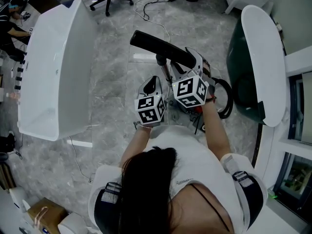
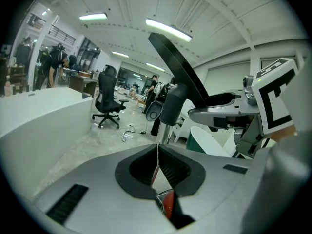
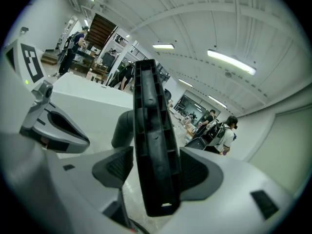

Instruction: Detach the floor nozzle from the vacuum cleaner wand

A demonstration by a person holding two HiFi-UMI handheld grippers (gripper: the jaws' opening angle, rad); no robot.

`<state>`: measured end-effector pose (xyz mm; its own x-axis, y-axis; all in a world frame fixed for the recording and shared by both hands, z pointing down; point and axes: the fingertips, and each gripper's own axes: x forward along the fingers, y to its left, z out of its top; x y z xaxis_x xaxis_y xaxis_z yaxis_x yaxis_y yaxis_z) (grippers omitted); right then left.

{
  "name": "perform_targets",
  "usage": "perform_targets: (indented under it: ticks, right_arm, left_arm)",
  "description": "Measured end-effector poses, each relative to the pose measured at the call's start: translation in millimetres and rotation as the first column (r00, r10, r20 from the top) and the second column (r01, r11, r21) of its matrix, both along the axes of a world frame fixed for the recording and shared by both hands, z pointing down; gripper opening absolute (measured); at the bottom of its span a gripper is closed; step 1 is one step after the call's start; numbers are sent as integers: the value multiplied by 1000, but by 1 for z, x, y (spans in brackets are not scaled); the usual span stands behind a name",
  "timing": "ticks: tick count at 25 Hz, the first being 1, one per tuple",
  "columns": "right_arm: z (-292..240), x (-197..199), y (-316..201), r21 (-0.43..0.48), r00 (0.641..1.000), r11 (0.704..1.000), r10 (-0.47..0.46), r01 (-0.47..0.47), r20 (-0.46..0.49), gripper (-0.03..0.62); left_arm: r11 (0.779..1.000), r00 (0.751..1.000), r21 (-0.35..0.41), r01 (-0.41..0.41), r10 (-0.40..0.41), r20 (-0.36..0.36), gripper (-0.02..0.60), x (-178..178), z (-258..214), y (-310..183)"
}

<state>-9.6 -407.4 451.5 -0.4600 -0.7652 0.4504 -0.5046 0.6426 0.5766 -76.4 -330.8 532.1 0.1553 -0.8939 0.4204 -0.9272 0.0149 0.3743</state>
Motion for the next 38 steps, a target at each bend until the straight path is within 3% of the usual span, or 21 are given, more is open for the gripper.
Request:
perform_targets:
  ticks: [11,30,38]
  right_arm:
    - [2,1,-9,-7,1000,1000,11,-11,-13,302]
    - [1,0,-5,111,998,994,-12,20,-65,246]
    - [1,-2,-8,112,997,993,-15,24,-80,239]
  left_arm:
    - [1000,1000,1,-15,15,-11,9,1,1,-10]
    - [1000,1000,11,-23,23,10,9,-3,3,-16]
    - [997,997,22,-79,79,18,11,1,3,-20]
